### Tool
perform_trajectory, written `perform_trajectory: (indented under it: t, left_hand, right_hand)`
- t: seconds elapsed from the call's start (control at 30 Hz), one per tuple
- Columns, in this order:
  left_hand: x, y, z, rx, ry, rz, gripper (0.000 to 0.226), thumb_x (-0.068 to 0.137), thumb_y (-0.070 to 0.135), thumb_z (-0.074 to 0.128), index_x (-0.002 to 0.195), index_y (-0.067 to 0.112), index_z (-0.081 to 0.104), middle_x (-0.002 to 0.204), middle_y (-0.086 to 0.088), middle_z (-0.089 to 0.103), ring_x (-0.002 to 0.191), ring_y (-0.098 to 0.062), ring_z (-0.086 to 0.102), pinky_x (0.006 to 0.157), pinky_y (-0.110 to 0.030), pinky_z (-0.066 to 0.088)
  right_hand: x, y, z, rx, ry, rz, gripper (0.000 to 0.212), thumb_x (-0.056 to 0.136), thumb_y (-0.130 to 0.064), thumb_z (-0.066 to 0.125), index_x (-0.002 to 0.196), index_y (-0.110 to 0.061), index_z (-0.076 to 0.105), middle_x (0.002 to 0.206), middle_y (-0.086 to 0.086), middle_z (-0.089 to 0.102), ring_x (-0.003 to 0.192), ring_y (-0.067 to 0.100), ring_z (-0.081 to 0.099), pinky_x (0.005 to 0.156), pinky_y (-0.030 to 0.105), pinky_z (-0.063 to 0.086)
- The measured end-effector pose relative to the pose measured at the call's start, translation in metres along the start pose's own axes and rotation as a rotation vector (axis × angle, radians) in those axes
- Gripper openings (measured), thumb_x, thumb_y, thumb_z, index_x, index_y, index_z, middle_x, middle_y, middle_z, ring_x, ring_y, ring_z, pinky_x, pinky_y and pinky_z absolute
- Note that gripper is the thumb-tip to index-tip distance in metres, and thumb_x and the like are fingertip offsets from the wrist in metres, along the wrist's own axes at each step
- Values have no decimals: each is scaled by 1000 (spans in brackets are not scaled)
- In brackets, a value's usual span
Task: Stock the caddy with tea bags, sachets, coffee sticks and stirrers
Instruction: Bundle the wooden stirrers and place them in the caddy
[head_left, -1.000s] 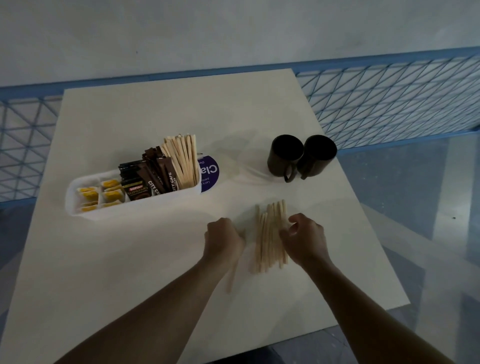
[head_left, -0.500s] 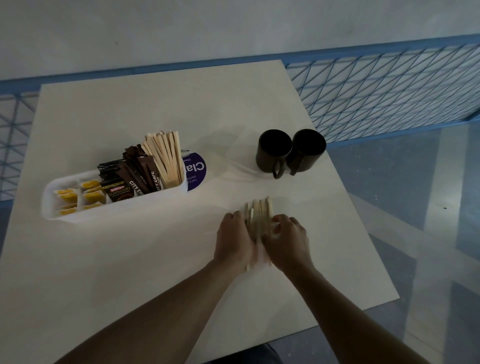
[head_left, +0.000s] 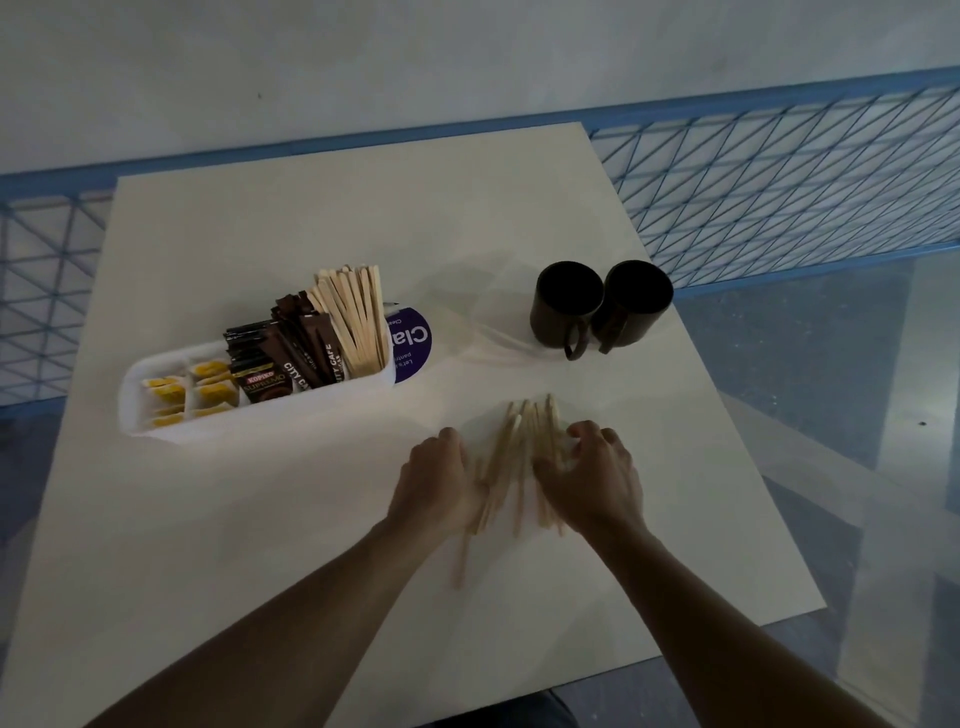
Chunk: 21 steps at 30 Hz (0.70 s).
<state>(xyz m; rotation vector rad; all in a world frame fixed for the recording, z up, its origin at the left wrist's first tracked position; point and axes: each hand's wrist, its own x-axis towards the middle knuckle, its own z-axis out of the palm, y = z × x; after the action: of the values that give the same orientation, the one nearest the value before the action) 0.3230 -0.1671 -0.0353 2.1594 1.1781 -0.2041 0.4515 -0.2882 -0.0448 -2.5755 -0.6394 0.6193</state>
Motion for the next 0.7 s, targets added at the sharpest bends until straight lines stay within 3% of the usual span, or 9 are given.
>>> perform_trajectory:
  t: [0.13, 0.27, 0.43, 0.57, 0.7]
  left_hand:
    - [-10, -8, 1, 84, -114, -63, 40, 69, 32, 80, 98, 14, 60, 96, -5, 64, 92, -30, 63, 68, -29, 45]
    - [-13, -9, 5, 134, -77, -89, 19, 76, 16, 67, 94, 11, 69, 94, -8, 69, 92, -31, 66, 74, -34, 57]
    - [-11, -5, 6, 201, -63, -79, 16, 78, 6, 63, 94, 5, 67, 96, -13, 67, 94, -35, 65, 75, -36, 56]
    - [-9, 0, 5, 172, -66, -71, 16, 81, 16, 66, 93, 4, 66, 96, -13, 69, 93, -33, 65, 75, -34, 54]
    - [-4, 14, 7, 59, -39, -49, 37, 81, 34, 73, 101, 6, 63, 98, -9, 67, 89, -25, 65, 69, -29, 50]
  right_hand:
    - [-1, -5, 0, -19, -2, -8, 62, 81, -54, 66, 132, -23, 50, 122, 3, 56, 100, 26, 61, 77, 35, 49]
    - [-1, -8, 2, -30, 1, -15, 60, 81, -54, 66, 130, -23, 51, 121, 4, 56, 98, 26, 61, 76, 34, 48]
    - [0, -8, 3, -40, 4, -11, 58, 81, -52, 66, 128, -22, 52, 120, 4, 55, 97, 26, 61, 75, 34, 47]
    - [-2, -9, 5, -25, -2, -5, 49, 83, -43, 65, 125, -20, 55, 117, 5, 56, 97, 28, 61, 79, 36, 47]
    - [-3, -10, 8, 7, -5, -24, 37, 83, -31, 64, 117, -17, 60, 107, 4, 61, 90, 24, 60, 79, 38, 53]
